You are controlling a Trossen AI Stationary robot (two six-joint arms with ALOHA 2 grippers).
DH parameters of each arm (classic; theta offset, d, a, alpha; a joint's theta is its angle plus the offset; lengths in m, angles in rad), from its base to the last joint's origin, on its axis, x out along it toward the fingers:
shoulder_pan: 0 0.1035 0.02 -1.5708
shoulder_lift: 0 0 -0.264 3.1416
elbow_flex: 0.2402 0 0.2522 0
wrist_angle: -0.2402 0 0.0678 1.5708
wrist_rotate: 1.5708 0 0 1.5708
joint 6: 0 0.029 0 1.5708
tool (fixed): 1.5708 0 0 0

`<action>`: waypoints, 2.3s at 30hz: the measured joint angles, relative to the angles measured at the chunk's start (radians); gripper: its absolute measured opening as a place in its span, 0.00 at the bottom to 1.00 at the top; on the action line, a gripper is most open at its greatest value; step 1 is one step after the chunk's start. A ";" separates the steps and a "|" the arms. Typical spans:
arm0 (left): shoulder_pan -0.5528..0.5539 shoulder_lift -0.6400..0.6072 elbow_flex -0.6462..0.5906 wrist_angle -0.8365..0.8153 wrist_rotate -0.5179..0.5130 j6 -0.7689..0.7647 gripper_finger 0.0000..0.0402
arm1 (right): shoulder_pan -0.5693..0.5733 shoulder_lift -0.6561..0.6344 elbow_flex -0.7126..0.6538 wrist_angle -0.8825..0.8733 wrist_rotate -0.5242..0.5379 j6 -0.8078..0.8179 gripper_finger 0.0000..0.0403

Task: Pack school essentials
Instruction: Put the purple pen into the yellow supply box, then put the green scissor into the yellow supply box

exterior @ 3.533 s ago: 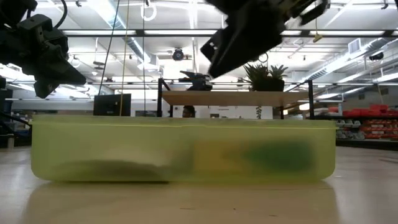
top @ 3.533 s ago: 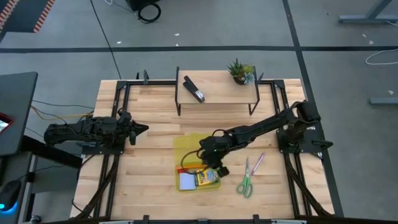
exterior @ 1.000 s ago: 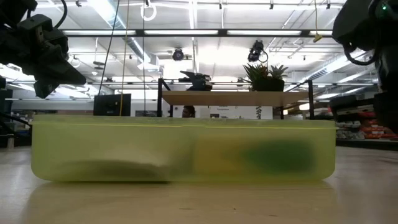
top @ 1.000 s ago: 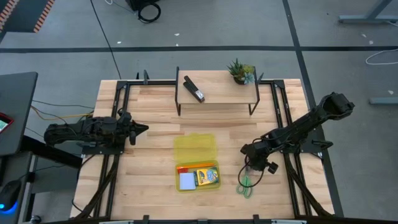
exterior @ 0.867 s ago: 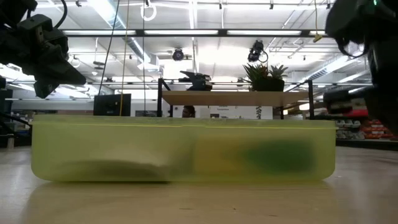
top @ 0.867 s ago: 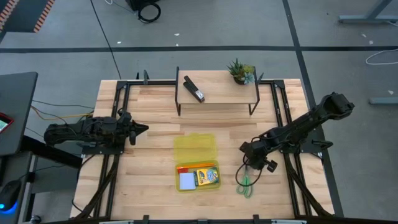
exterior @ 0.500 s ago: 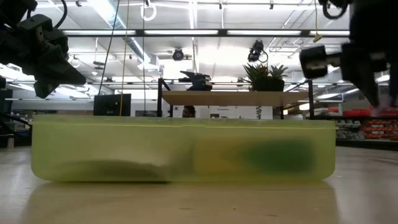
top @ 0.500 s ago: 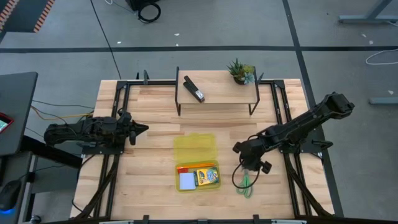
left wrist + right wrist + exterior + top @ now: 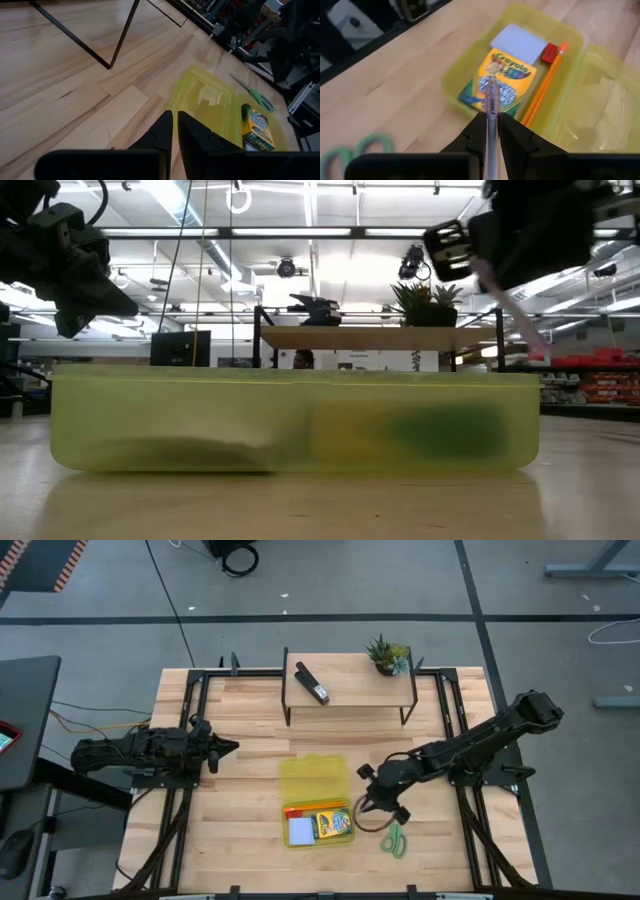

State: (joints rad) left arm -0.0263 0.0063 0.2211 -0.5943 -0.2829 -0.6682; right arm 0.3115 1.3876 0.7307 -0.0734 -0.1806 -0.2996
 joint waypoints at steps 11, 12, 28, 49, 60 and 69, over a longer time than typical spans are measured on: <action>0.000 0.000 0.000 0.002 0.000 0.000 0.09 | -0.090 0.250 0.326 -0.014 -0.014 0.395 0.12; 0.000 0.000 0.000 0.004 0.000 0.000 0.10 | -0.103 0.268 0.354 -0.015 -0.019 0.443 0.12; 0.000 0.000 0.000 0.001 0.000 0.000 0.08 | -0.110 0.459 0.433 0.204 -0.006 0.470 0.12; 0.000 0.000 0.000 0.000 0.000 0.000 0.08 | -0.106 0.536 0.370 0.185 0.027 0.429 0.28; 0.000 0.000 0.000 0.001 0.000 0.000 0.09 | -0.107 0.413 0.371 0.076 0.005 0.240 0.30; 0.000 0.000 0.000 -0.001 0.000 0.000 0.08 | -0.130 0.322 0.371 -0.021 -0.011 0.122 0.30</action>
State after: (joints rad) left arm -0.0265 0.0063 0.2211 -0.5953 -0.2829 -0.6682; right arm 0.1814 1.7096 1.1015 -0.0944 -0.1917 -0.1771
